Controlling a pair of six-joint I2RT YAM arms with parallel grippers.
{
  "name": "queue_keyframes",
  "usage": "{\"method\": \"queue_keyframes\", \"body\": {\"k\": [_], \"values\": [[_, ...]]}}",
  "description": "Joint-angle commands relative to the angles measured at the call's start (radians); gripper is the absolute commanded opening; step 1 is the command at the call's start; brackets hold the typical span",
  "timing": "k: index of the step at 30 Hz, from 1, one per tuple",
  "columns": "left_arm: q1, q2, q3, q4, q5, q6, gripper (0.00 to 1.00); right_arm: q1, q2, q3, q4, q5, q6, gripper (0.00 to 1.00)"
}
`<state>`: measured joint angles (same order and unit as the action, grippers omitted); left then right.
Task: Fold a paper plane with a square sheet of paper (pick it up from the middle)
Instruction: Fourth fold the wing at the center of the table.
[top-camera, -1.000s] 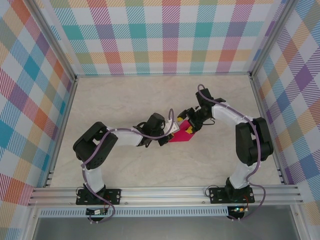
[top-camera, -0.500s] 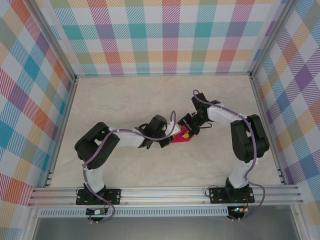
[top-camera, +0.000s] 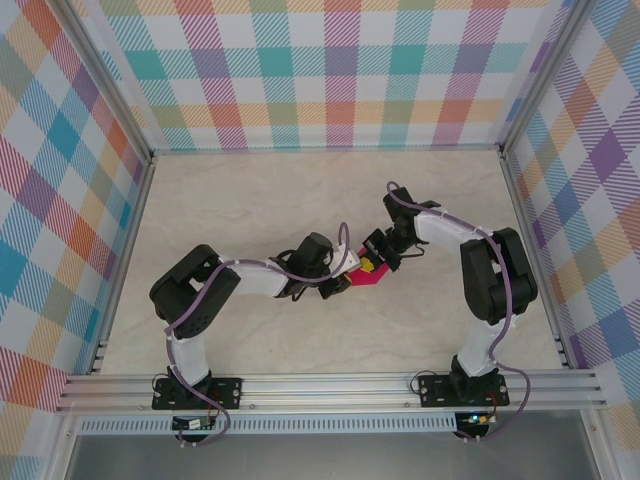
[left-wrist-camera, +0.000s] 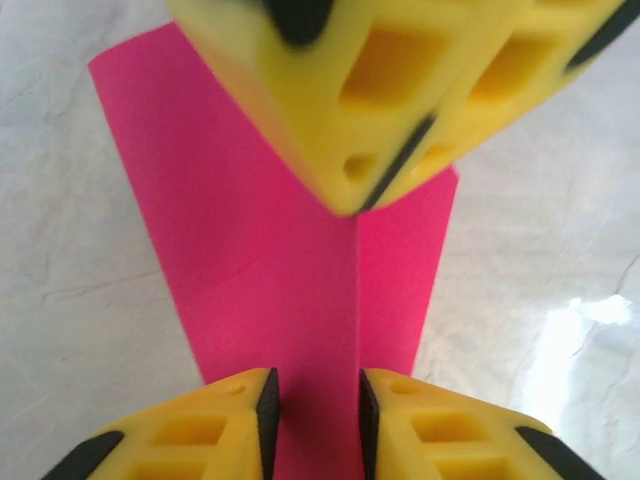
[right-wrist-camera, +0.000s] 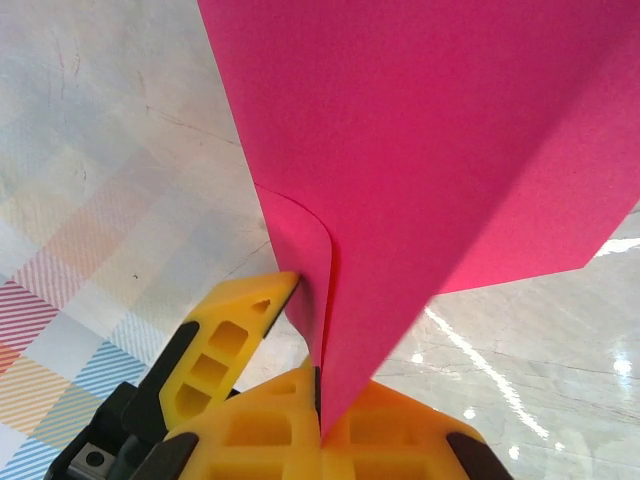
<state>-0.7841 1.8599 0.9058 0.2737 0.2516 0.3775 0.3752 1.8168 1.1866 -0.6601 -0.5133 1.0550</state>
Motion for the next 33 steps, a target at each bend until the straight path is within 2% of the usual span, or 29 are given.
{"method": "queue_keyframes", "body": {"k": [1,5,10,18,25,28,33], "values": [[-0.002,-0.004,-0.012,0.109,0.099,-0.096,0.32,0.002,0.009,0.019,-0.025,-0.001,0.002,0.04],[0.005,0.011,-0.016,0.159,0.101,-0.123,0.30,0.002,0.007,0.023,-0.029,-0.006,-0.003,0.05],[0.013,0.016,-0.023,0.158,0.104,-0.126,0.23,0.003,0.012,0.033,-0.029,-0.014,-0.008,0.06],[0.014,0.044,-0.038,0.163,0.080,-0.108,0.25,0.001,0.013,0.053,-0.038,-0.021,-0.016,0.07],[0.019,0.026,-0.054,0.180,0.074,-0.110,0.14,0.000,0.026,0.061,-0.044,-0.014,-0.023,0.07],[0.019,0.025,-0.052,0.183,0.089,-0.120,0.14,-0.001,0.028,0.062,-0.046,-0.012,-0.023,0.08],[0.022,0.023,-0.052,0.193,0.101,-0.142,0.22,-0.001,0.028,0.062,-0.049,-0.013,-0.026,0.09]]}}
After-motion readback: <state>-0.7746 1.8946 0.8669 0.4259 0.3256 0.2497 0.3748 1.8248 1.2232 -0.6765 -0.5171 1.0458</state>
